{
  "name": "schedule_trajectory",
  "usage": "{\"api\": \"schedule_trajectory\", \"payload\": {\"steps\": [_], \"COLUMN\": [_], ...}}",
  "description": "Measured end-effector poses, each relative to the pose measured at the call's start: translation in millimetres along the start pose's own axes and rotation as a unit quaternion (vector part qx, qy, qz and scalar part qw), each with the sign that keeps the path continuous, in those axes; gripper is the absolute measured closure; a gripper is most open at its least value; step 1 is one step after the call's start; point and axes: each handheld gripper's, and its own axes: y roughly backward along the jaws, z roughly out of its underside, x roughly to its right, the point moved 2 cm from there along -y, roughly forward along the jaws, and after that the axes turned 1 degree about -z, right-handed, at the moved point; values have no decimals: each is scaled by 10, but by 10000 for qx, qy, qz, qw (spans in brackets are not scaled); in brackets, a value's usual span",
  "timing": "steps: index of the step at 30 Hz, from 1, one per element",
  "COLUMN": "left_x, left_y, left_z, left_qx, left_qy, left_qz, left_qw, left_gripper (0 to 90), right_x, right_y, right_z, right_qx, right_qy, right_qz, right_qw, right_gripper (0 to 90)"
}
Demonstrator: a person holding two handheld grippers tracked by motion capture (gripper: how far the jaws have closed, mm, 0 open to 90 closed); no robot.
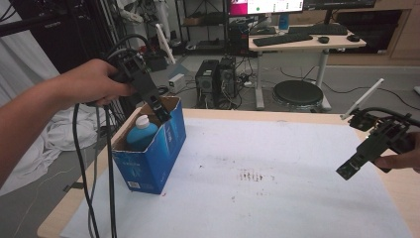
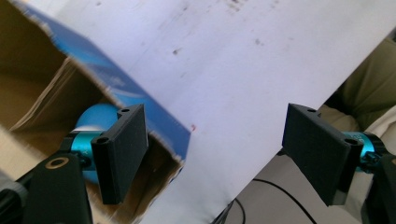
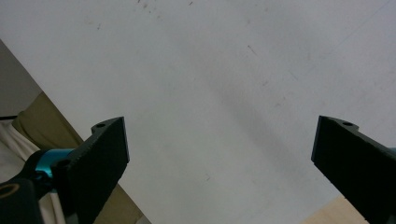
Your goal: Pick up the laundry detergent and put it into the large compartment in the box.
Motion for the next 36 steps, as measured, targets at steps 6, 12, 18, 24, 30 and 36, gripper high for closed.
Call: {"api": "schedule_trajectory", "payload": {"steps": [6, 12, 18, 24, 30, 36], "left_x": [214, 376, 485, 595, 648, 741], "left_y": [-168, -309, -415, -532, -689, -817], "left_z": [-176, -346, -474, -532, -621, -748], "left_qx": [-104, -73, 18, -113, -195, -210], "left_qy": [-225, -452, -608, -813, -740, -776], "left_qz": [1, 161, 138, 228, 142, 200], "left_qw": [9997, 9988, 9981, 9964, 9970, 9966], "left_gripper": [150, 67, 16, 16, 16, 16], "right_x": [-26, -45, -55, -75, -76, -74], "right_y": [33, 54, 72, 71, 52, 41], "right_z": [30, 64, 96, 94, 60, 41], "right_qx": [54, 113, 148, 166, 149, 141], "right_qy": [23, 9, -4, 15, 7, 88], "right_qz": [6, -2, 6, 14, -1, -18], "right_qw": [10000, 9999, 9999, 9999, 9999, 9999], "right_gripper": [31, 31, 31, 31, 31, 31]}}
